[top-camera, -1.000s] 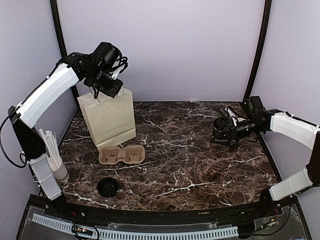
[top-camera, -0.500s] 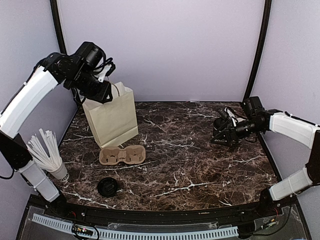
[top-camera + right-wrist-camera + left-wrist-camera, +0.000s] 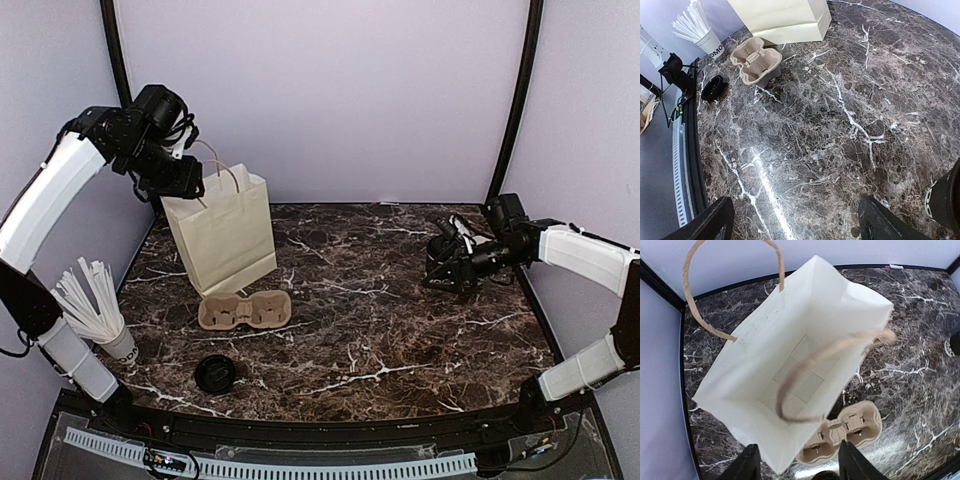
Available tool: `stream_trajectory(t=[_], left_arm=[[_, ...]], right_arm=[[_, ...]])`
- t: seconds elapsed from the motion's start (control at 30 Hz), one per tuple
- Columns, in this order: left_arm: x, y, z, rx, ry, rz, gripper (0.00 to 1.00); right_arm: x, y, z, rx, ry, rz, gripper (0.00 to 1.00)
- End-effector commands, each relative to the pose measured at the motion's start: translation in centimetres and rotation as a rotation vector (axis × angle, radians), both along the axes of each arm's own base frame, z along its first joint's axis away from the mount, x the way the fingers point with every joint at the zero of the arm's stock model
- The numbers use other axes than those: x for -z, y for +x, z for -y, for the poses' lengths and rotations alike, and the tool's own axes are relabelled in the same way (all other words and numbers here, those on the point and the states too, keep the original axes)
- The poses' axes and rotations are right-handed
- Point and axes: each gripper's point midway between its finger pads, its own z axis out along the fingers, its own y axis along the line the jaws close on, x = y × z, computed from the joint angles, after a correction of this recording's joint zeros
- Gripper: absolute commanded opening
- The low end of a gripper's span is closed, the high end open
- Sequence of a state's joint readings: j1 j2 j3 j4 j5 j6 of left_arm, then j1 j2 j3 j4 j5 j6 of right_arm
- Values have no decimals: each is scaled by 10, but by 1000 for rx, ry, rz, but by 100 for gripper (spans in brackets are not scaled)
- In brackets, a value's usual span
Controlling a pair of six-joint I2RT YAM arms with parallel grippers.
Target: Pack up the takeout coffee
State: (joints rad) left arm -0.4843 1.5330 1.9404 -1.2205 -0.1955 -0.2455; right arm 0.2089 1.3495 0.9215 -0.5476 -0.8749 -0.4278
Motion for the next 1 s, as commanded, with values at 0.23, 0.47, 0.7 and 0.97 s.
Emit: stream_trajectory(t=[0.23, 0.47, 0.7, 0.97], left_arm=[[-8, 65, 19, 87, -16, 126, 8], [-19, 82, 47, 171, -107, 205, 0], [-33, 85, 100, 320, -196, 276, 0], [-26, 66, 171, 500, -205, 283, 0]], right_arm=[[-4, 3, 7, 21, -22, 55, 87], [1, 6, 9, 31, -45, 51, 87], [1, 9, 12, 45, -53, 61, 87], [4, 12, 14, 59, -66, 59, 87]])
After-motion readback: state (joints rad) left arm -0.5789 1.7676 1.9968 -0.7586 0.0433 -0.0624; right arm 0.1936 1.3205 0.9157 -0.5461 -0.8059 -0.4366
